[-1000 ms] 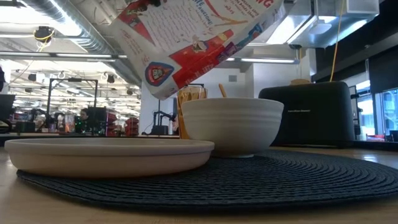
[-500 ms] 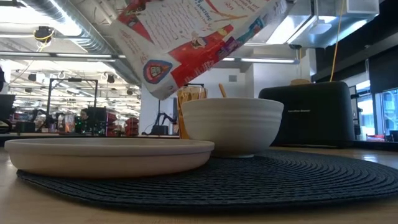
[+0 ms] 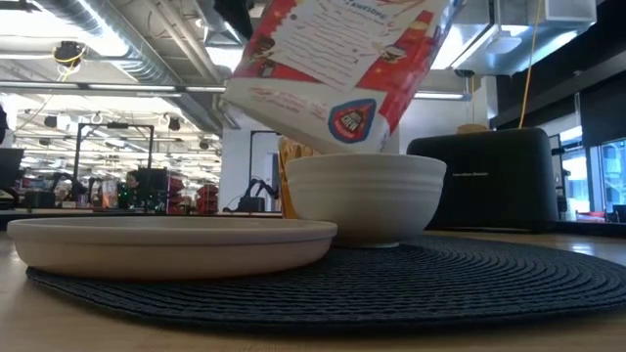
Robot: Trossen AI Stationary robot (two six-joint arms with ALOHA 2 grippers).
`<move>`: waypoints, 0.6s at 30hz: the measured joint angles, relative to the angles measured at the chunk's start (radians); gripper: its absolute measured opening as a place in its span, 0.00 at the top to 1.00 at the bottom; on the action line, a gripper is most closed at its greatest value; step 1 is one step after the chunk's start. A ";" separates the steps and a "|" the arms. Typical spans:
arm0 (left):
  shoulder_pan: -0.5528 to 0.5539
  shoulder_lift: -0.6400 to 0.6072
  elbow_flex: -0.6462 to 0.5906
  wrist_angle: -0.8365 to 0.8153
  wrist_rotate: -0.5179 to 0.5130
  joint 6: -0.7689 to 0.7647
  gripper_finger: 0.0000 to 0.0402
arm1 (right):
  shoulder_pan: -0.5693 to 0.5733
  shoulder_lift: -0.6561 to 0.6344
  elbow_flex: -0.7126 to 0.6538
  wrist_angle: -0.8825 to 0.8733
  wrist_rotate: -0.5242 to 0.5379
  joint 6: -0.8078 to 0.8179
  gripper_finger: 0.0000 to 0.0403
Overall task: Arrange a breakfast setting
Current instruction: Pour the cereal from the cereal box into the white bowl
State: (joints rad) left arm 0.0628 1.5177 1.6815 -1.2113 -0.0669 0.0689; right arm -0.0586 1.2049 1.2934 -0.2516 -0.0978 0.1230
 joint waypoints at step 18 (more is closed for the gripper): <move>-0.011 0.001 -0.177 0.294 0.108 -0.043 0.46 | 0.000 -0.072 0.000 0.029 0.024 0.003 1.00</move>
State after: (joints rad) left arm 0.0516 1.5188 1.5040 -0.9168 0.0411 0.0261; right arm -0.0589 1.1331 1.2938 -0.2225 -0.0741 0.1261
